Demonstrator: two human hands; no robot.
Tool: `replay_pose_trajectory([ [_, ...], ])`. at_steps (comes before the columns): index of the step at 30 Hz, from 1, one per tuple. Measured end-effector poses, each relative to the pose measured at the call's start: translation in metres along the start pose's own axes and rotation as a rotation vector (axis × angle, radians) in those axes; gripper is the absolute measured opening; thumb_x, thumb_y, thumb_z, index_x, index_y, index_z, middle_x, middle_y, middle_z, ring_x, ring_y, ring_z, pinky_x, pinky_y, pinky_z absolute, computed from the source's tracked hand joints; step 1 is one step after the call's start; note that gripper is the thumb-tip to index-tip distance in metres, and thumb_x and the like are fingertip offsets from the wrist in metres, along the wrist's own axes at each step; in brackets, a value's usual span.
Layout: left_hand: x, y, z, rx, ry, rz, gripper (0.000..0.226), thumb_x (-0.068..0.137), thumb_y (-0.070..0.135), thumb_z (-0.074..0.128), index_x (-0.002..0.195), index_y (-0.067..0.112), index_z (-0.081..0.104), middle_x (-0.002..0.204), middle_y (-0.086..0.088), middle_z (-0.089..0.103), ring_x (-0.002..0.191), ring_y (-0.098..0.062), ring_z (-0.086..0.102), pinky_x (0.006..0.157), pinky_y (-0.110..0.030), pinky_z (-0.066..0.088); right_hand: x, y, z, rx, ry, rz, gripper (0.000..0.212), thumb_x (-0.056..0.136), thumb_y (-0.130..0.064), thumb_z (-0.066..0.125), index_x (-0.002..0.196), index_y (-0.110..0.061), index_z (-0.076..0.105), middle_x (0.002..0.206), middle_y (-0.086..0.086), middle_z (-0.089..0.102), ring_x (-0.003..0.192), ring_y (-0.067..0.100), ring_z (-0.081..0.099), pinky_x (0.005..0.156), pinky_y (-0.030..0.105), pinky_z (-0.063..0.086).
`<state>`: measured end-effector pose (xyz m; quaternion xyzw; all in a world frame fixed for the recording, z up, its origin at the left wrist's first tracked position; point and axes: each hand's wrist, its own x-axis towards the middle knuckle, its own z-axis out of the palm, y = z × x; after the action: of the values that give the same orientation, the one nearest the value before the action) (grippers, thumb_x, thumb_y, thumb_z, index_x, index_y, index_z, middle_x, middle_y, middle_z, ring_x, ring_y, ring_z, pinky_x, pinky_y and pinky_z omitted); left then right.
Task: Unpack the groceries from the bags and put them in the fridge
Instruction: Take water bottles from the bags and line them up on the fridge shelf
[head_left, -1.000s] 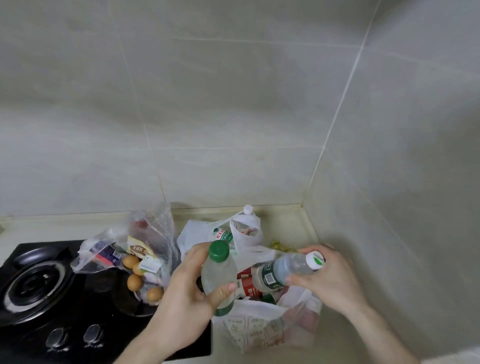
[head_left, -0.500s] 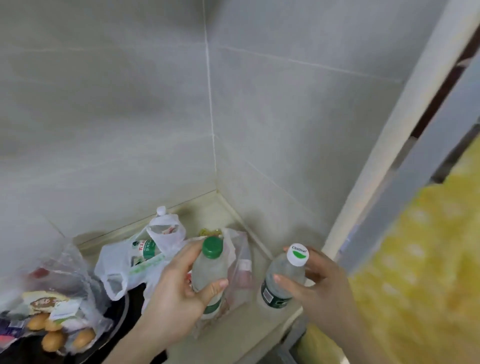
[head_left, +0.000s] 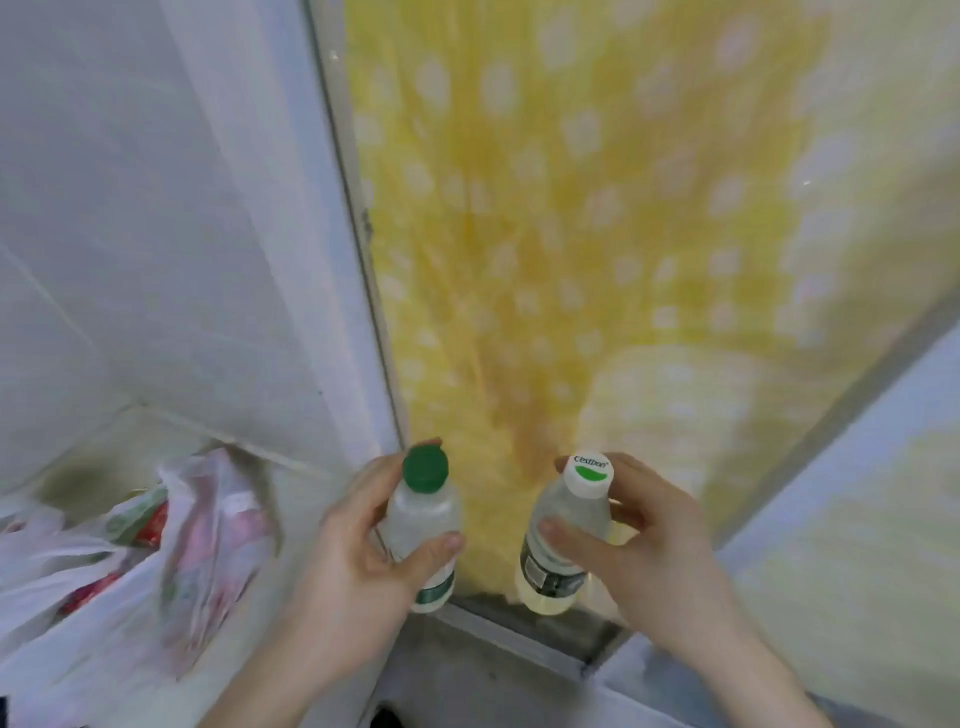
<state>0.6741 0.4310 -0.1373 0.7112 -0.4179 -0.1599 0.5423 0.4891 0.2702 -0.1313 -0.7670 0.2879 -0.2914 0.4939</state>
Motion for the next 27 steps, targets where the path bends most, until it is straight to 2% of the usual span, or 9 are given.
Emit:
replay_pose_trajectory([
  [3, 0.000, 0.031, 0.064, -0.011, -0.157, 0.035, 0.067, 0.079, 0.019, 0.089, 0.127, 0.055, 0.059, 0.126, 0.020, 0.066, 0.117, -0.006, 0.064, 0.094, -0.020, 0.051, -0.039, 0.004, -0.064, -0.015, 0.143, 0.038, 0.038, 0.076, -0.020, 0.090, 0.104, -0.041, 0.075, 0.111, -0.018, 0.071, 0.102, 0.004, 0.068, 0.084, 0.010, 0.050],
  [6, 0.004, 0.066, 0.124, -0.023, -0.344, 0.103, 0.068, 0.081, 0.025, 0.086, 0.131, 0.059, 0.054, 0.130, 0.024, 0.063, 0.119, -0.001, 0.061, 0.095, -0.023, 0.049, -0.075, 0.006, -0.123, -0.031, 0.342, 0.045, 0.037, 0.076, -0.018, 0.089, 0.104, -0.035, 0.074, 0.103, -0.008, 0.074, 0.097, 0.009, 0.071, 0.086, 0.021, 0.055],
  [8, 0.008, 0.089, 0.163, -0.041, -0.454, 0.170, 0.069, 0.080, 0.024, 0.086, 0.132, 0.056, 0.054, 0.131, 0.024, 0.062, 0.120, -0.001, 0.060, 0.095, -0.018, 0.048, -0.098, 0.009, -0.157, -0.066, 0.473, 0.046, 0.032, 0.077, -0.016, 0.088, 0.104, -0.027, 0.075, 0.102, -0.005, 0.074, 0.097, 0.012, 0.071, 0.088, 0.027, 0.057],
  [11, 0.012, 0.120, 0.222, -0.081, -0.604, 0.268, 0.070, 0.077, 0.012, 0.087, 0.125, 0.056, 0.059, 0.126, 0.021, 0.066, 0.115, -0.002, 0.063, 0.091, -0.013, 0.048, -0.135, 0.009, -0.203, -0.105, 0.685, 0.063, 0.029, 0.078, -0.014, 0.087, 0.104, -0.022, 0.074, 0.101, -0.006, 0.072, 0.096, 0.012, 0.069, 0.087, 0.026, 0.056],
  [16, 0.008, 0.172, 0.313, -0.177, -0.880, 0.421, 0.078, 0.075, 0.008, 0.087, 0.124, 0.061, 0.058, 0.126, 0.026, 0.065, 0.116, 0.008, 0.060, 0.090, -0.002, 0.042, -0.199, 0.002, -0.258, -0.202, 0.978, 0.136, 0.031, 0.081, -0.018, 0.086, 0.109, -0.026, 0.074, 0.107, -0.008, 0.073, 0.101, 0.011, 0.069, 0.089, 0.024, 0.055],
  [21, 0.000, 0.219, 0.391, -0.344, -1.171, 0.488, 0.078, 0.075, 0.006, 0.088, 0.126, 0.057, 0.060, 0.129, 0.019, 0.067, 0.116, -0.004, 0.066, 0.095, -0.019, 0.052, -0.244, -0.011, -0.291, -0.315, 1.254, 0.223, 0.028, 0.085, -0.020, 0.084, 0.108, -0.030, 0.071, 0.103, -0.004, 0.073, 0.100, 0.019, 0.069, 0.091, 0.043, 0.056],
  [24, -0.009, 0.244, 0.432, -0.430, -1.293, 0.538, 0.070, 0.074, 0.010, 0.090, 0.121, 0.055, 0.064, 0.123, 0.015, 0.070, 0.110, -0.007, 0.069, 0.093, -0.017, 0.052, -0.263, -0.022, -0.304, -0.355, 1.409, 0.258, 0.027, 0.088, -0.019, 0.081, 0.107, -0.034, 0.069, 0.107, -0.005, 0.073, 0.102, 0.016, 0.070, 0.093, 0.040, 0.056],
  [27, -0.022, 0.263, 0.468, -0.509, -1.408, 0.570, 0.066, 0.073, 0.010, 0.091, 0.119, 0.050, 0.066, 0.119, 0.009, 0.073, 0.105, -0.011, 0.070, 0.094, -0.026, 0.055, -0.279, -0.029, -0.311, -0.414, 1.552, 0.287, 0.028, 0.090, -0.016, 0.078, 0.107, -0.035, 0.066, 0.107, -0.002, 0.073, 0.102, 0.016, 0.069, 0.093, 0.036, 0.057],
])
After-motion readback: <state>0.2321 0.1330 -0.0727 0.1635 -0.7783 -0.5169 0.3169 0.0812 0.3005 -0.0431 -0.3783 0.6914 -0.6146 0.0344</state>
